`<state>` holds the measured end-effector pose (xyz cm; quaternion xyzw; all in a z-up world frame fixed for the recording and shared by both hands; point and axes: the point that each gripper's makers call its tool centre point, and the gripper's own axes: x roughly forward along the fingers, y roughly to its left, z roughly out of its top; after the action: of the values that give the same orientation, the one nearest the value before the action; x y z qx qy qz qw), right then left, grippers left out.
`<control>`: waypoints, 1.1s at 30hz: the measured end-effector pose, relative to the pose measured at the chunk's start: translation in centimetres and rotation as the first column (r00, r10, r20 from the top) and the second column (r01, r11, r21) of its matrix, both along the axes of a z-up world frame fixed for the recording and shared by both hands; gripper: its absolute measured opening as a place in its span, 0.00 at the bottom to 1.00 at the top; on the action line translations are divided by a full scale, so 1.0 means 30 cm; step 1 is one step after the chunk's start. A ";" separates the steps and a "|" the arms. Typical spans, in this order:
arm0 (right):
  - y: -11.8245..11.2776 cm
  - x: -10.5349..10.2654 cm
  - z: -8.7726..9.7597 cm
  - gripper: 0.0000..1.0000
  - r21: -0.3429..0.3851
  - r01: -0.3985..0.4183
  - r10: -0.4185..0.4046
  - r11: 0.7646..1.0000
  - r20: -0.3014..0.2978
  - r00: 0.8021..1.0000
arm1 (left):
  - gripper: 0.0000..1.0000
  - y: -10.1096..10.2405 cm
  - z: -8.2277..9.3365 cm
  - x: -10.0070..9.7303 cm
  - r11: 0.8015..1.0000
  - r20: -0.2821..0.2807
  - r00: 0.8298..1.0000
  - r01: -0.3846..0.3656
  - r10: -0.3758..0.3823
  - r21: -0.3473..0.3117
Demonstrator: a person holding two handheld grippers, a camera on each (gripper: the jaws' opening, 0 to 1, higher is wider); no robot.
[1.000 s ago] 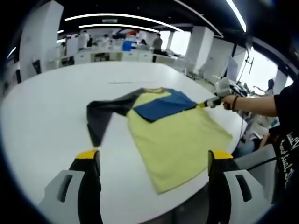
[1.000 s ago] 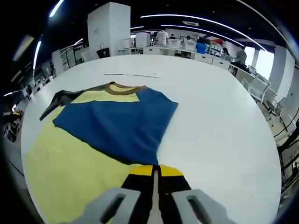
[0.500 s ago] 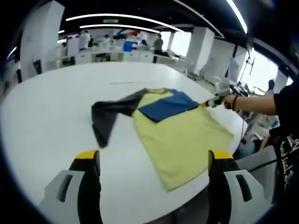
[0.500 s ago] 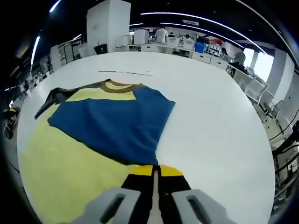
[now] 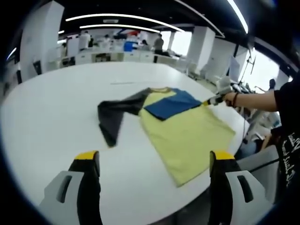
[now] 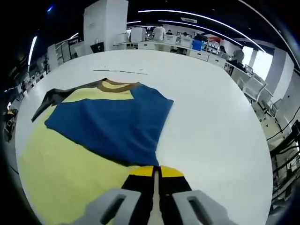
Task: Fold the garment on the visible template until the final outline fits inside the template.
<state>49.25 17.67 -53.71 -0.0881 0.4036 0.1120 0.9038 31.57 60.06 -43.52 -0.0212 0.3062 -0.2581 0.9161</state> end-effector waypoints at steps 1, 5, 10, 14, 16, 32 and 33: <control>0.003 -0.004 0.001 0.00 -0.001 -0.002 0.002 1.000 0.000 1.000 | 0.94 0.000 -0.001 0.000 1.000 -0.001 1.000 0.000 0.000 0.002; -0.005 0.013 -0.007 0.00 0.001 -0.004 0.004 1.000 0.005 1.000 | 0.94 0.002 0.001 0.002 1.000 0.001 1.000 0.003 -0.003 0.006; 0.010 -0.009 0.001 0.00 0.041 0.055 -0.055 0.998 -0.006 0.998 | 0.94 0.006 0.006 0.004 1.000 0.002 1.000 0.004 -0.004 0.015; 0.007 -0.006 0.001 0.00 0.100 0.102 -0.102 0.990 -0.003 0.995 | 0.94 0.004 0.008 0.006 1.000 0.007 1.000 0.000 0.000 0.014; 0.005 -0.011 0.007 0.03 0.101 0.104 -0.104 0.990 0.000 0.995 | 0.94 0.004 0.006 0.005 1.000 0.006 1.000 0.001 -0.001 0.017; 0.029 -0.010 0.110 0.57 0.121 0.035 -0.044 0.992 0.076 0.996 | 0.95 0.004 0.017 0.021 1.000 0.027 1.000 -0.004 0.004 0.010; 0.047 -0.026 0.125 0.59 0.126 0.025 -0.035 0.992 0.080 0.996 | 0.95 0.006 0.016 0.024 1.000 0.028 1.000 -0.003 0.003 0.012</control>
<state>48.47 19.07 -49.96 -0.0298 0.3597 0.1196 0.9249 32.28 60.23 -43.05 -0.0126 0.2950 -0.2550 0.9208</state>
